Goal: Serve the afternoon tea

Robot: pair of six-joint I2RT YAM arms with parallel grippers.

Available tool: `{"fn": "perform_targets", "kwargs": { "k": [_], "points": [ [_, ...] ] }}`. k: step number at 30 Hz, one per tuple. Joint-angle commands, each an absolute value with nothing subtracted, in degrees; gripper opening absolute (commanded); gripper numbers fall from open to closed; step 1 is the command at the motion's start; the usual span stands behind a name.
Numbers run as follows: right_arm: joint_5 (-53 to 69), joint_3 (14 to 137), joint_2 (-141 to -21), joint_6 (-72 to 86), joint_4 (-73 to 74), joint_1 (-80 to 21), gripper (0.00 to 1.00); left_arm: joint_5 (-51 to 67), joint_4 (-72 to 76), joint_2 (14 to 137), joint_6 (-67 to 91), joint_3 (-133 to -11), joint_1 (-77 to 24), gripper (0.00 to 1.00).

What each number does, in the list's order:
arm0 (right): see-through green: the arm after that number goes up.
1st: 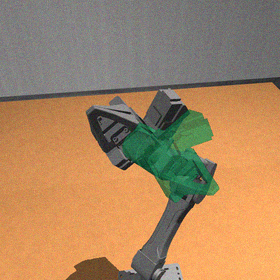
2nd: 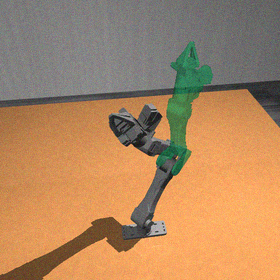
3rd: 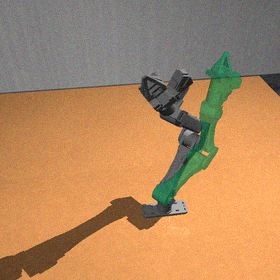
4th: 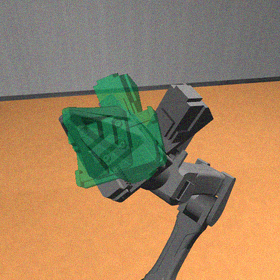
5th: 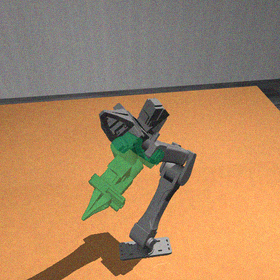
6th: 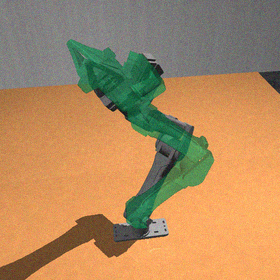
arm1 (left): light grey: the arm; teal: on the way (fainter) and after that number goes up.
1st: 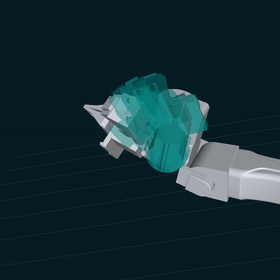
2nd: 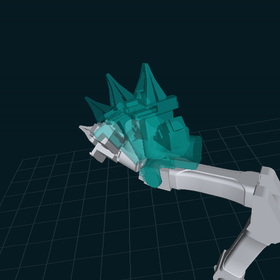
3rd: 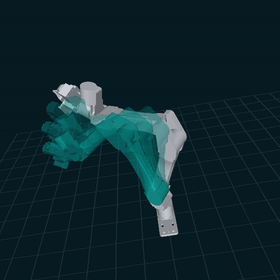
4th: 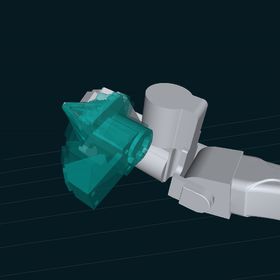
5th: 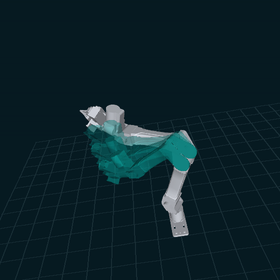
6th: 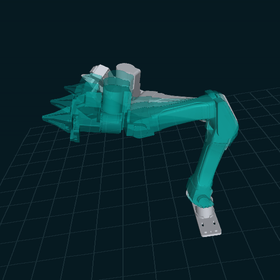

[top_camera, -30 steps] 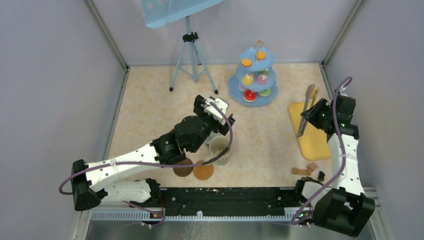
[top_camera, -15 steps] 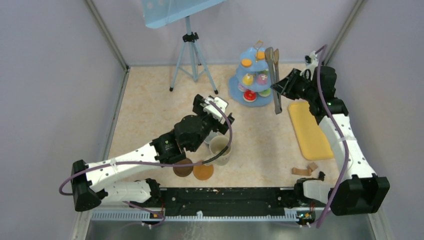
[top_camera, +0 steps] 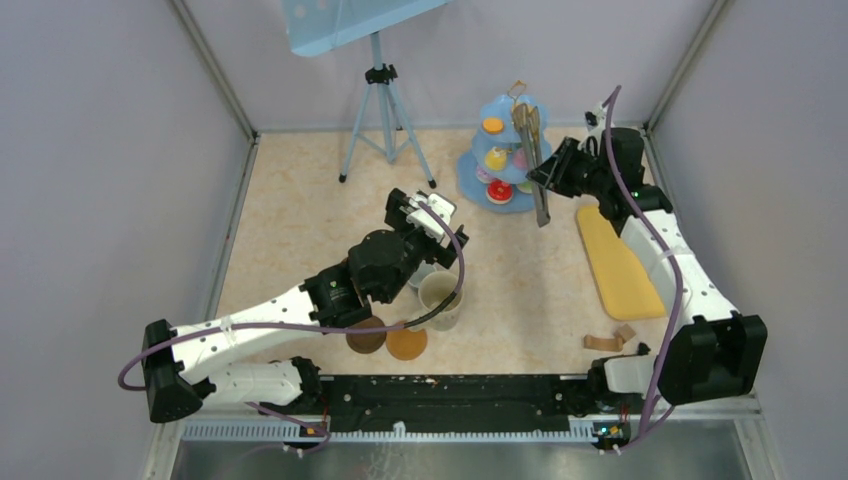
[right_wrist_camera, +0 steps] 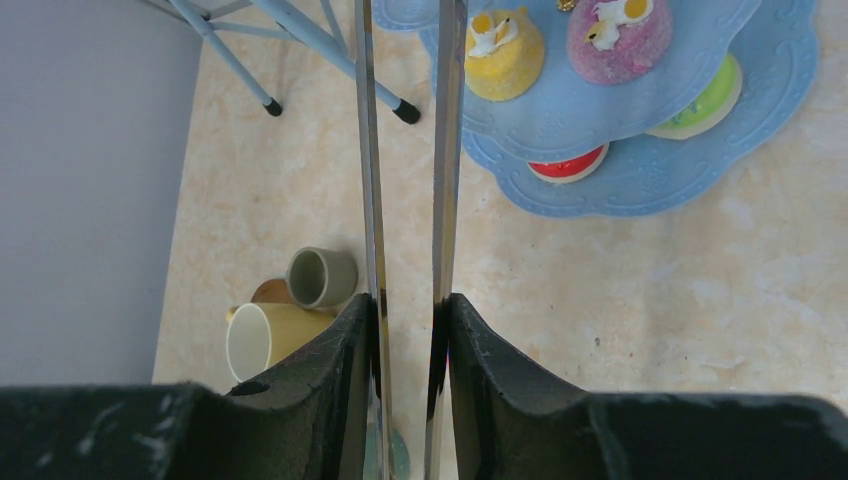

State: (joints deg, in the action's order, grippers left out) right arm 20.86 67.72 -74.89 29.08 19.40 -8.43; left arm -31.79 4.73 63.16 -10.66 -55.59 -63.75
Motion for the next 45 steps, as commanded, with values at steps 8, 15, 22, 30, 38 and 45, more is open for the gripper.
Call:
{"fn": "perform_targets", "kwargs": {
  "k": [8,15,22,30,38,45],
  "points": [
    [17.8,72.2,-77.2,26.7,16.1,-9.1,0.19,-32.6,7.2,63.4,-10.9,-56.1,-63.6,0.99],
    [17.8,72.3,-77.5,26.7,16.0,-9.1,0.29,-32.6,7.2,63.4,-11.0,-56.2,-63.5,0.99],
    [17.5,72.2,-77.5,26.4,16.4,-9.3,0.37,-32.6,7.2,63.4,-11.1,-56.1,-63.6,0.99],
    [16.5,73.4,-76.6,25.9,16.8,-10.0,0.4,-32.5,7.4,63.2,-11.1,-56.0,-63.6,0.99],
    [13.1,74.4,-72.8,25.1,17.6,-10.0,0.43,-32.0,7.2,63.2,-10.7,-55.9,-63.5,0.99],
    [9.7,74.8,-69.8,23.8,19.8,-10.0,0.45,-31.8,7.0,63.2,-10.5,-56.0,-63.5,0.99]
  ]
}}
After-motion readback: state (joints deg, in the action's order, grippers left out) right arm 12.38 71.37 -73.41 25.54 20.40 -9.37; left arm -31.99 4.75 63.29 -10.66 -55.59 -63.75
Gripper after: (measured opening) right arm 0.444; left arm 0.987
